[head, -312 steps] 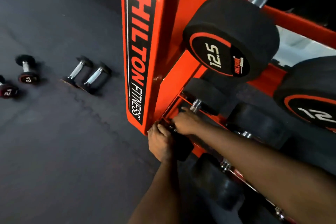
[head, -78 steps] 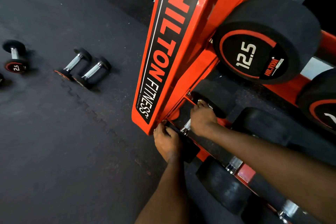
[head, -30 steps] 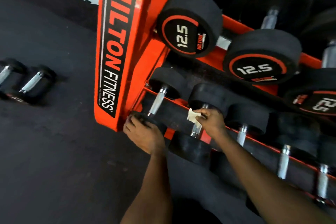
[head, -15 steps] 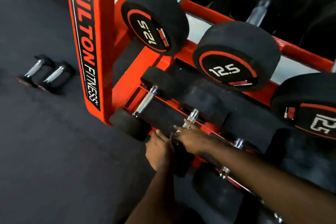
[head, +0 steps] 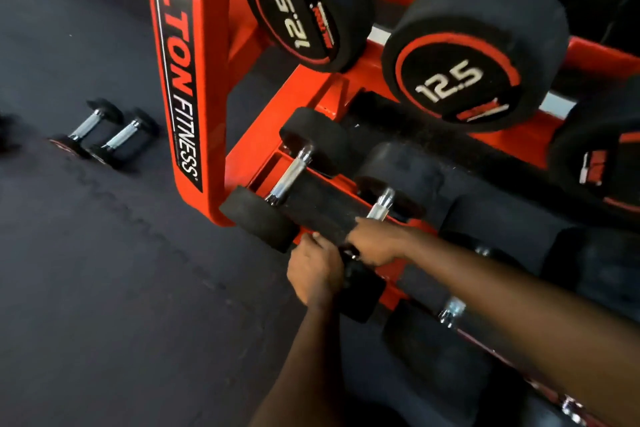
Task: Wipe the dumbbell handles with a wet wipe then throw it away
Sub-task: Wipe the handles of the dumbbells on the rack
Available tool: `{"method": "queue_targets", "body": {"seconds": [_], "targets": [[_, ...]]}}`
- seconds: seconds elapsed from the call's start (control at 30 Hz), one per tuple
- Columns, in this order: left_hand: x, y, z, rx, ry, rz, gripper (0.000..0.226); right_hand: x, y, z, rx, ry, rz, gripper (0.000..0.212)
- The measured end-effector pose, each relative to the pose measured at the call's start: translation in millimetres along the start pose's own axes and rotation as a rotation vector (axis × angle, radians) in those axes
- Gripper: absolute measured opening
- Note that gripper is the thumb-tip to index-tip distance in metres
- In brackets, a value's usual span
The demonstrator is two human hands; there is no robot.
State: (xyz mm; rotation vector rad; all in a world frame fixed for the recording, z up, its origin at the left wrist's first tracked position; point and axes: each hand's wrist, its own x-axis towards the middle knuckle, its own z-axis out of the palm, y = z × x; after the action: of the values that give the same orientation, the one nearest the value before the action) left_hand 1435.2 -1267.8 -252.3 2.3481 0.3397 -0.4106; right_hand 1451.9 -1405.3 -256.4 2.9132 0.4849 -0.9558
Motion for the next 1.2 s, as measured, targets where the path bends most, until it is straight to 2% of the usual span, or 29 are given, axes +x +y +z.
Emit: {"method": "queue_targets", "body": {"seconds": [0.13, 0.33, 0.6, 0.73, 0.83, 0.93, 1.07, 1.2], "targets": [[5, -11, 2, -0.009, 0.014, 0.092, 0.042, 10, -2, 10, 0.009, 0.109, 0.069, 0.033], [9, -24, 5, 0.022, -0.052, 0.177, 0.053, 1, -8, 21, 0.17, 0.276, 0.18, 0.038], [4, -20, 3, 0.012, 0.015, 0.156, 0.051, -11, -6, 4, 0.087, 0.195, 0.134, 0.033], [4, -16, 5, 0.033, 0.051, 0.14, 0.049, 11, -17, -17, 0.012, 0.077, 0.125, 0.036], [0, -15, 4, 0.033, 0.059, 0.129, 0.049, 7, -11, -7, -0.045, 0.16, 0.081, 0.03], [0, -13, 4, 0.024, 0.056, 0.126, 0.05, -13, 6, 9, 0.104, 0.281, -0.006, 0.031], [-3, -13, 2, 0.022, 0.048, 0.135, 0.051, -12, 4, 13, 0.077, 0.315, -0.02, 0.033], [-3, -14, 2, 0.004, 0.035, 0.151, 0.05, -3, -1, 14, 0.197, 0.332, 0.032, 0.031]]}}
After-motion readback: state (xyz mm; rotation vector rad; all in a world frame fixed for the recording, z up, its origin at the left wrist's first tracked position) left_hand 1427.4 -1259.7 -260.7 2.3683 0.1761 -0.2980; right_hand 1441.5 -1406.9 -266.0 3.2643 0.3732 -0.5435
